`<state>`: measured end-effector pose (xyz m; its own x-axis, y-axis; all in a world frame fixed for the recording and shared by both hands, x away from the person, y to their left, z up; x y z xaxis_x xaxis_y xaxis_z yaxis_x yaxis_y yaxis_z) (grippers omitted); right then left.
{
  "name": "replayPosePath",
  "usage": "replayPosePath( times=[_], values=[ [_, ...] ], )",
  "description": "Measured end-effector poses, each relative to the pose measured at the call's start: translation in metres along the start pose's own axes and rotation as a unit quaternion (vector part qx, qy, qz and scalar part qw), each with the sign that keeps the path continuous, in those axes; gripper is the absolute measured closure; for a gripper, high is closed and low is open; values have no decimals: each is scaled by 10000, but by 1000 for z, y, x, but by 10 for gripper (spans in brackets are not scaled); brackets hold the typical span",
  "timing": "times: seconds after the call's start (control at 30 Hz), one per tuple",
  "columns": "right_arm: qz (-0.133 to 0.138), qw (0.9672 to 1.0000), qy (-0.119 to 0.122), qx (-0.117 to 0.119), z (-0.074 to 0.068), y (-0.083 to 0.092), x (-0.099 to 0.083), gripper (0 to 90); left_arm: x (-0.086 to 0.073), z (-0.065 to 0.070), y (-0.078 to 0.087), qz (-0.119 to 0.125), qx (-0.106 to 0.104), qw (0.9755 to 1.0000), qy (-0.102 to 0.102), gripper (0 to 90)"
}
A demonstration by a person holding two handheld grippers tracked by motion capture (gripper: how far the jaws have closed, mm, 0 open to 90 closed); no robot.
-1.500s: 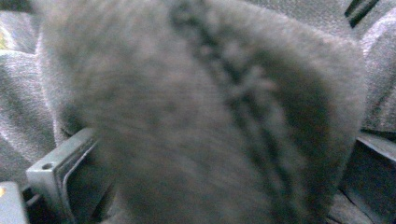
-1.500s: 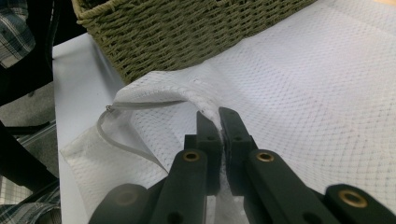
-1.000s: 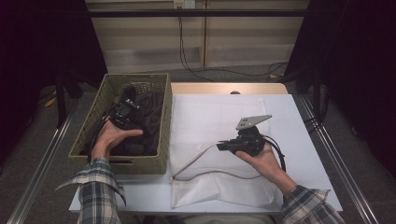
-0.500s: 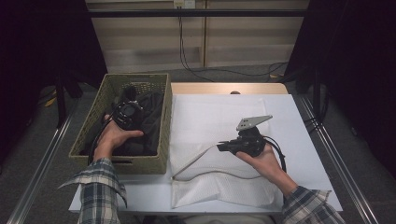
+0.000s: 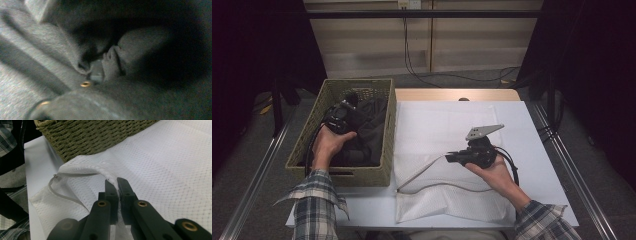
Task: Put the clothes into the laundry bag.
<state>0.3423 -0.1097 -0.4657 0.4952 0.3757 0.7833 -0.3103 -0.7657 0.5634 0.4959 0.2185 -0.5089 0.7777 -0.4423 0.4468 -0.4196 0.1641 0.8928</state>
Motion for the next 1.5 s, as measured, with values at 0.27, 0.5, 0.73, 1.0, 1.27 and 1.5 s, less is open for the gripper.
replayPosePath(
  times=[0.27, 0.5, 0.73, 1.0, 1.27, 1.5],
  values=[
    [-19, 10000, -4, 13, 0, -3, 1, 879, 13, -2, 24, 863, -166, 9952, 421, 828],
    [-2, 10000, 14, 7, 1, -2, 2, 879, 24, -9, 51, 1683, -146, 9835, 640, 841],
    [12, 10000, -6, 25, 1, -2, 2, 879, 35, -5, 85, 2357, -313, 9693, 626, 860],
    [-1, 10000, -4, 23, 0, -2, 2, 880, 43, 0, 106, 2545, -447, 9652, 411, 860],
    [8, 10000, 11, 56, 0, -2, 2, 874, 27, -4, 63, 1601, 54, 9871, 38, 511],
    [1, 10000, 10, 62, 0, -1, 1, 874, 28, -22, 55, 1584, 646, 9852, 107, 149]
  ],
)
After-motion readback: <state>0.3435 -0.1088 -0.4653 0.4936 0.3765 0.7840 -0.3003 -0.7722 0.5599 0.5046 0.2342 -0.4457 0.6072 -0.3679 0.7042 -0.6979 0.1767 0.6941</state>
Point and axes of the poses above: each handheld gripper's, and its own axes: y roughly backward along the jaws, x roughly out of its top, z roughly to its right, the point moved 10 cm from there along -y, roughly forward along the jaws, and after that the axes turned 4 degrees about x, right-handed, at the moved point
